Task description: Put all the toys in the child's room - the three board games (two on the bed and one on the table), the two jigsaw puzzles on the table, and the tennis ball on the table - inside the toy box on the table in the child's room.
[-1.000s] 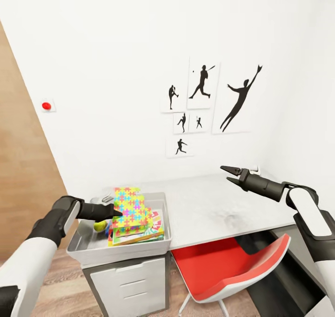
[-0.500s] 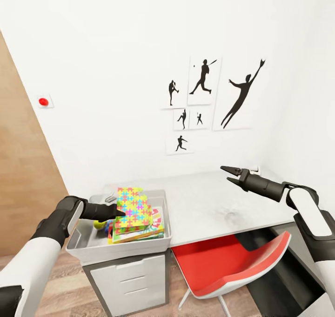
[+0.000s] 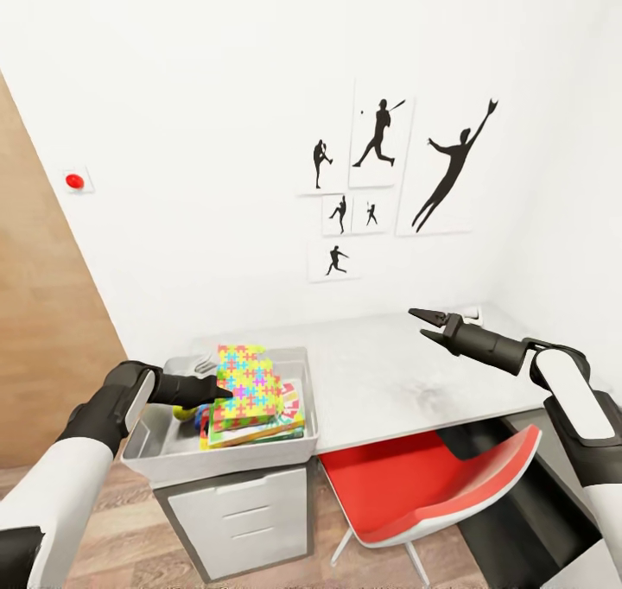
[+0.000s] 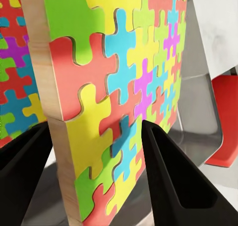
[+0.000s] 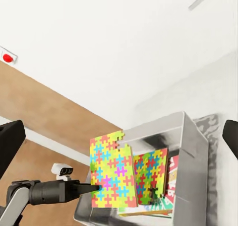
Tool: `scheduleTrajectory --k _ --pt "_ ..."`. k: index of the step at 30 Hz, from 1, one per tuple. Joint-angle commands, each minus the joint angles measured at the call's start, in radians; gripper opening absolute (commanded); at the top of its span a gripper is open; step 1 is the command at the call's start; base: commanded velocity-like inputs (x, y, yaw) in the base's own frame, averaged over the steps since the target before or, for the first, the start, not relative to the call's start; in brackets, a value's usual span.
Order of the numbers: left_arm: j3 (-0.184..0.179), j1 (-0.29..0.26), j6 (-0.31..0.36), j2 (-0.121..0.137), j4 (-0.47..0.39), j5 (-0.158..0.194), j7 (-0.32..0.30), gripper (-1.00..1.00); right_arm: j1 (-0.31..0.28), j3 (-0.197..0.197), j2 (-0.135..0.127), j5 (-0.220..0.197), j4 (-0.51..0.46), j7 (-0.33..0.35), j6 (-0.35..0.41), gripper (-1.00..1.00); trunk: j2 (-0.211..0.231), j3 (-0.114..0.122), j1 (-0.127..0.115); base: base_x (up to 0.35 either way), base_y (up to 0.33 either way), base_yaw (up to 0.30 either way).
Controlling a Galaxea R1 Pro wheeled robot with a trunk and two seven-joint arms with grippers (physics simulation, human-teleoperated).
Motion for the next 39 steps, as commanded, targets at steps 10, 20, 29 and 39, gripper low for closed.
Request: scheduleTrajectory --k 10,20,29,39 --pt "0.001 -0.022 0.008 0.000 0.000 0.005 0.003 -1.00 0.000 0.000 -0.001 0.007 0.000 0.008 0.003 1.00 -0.002 -0.019 0.001 0.000 0.000 0.000" --pt "0.003 -0.042 0.008 -0.001 0.000 0.006 0.035 -1.00 0.000 0.000 -0.003 0.007 0.000 0.008 0.003 1.00 -0.002 -0.035 0.001 0.000 0.000 0.000" --pt "0.003 -0.044 0.009 -0.001 0.000 0.008 0.060 -1.00 0.000 0.000 -0.003 0.007 0.000 0.008 0.003 1.00 -0.002 -0.050 0.001 0.000 0.000 0.000" --pt "0.003 -0.045 0.009 -0.001 0.000 0.005 0.061 -1.00 0.003 -0.001 -0.006 0.007 0.000 0.009 0.002 1.00 -0.002 -0.061 0.001 0.000 0.000 0.000"
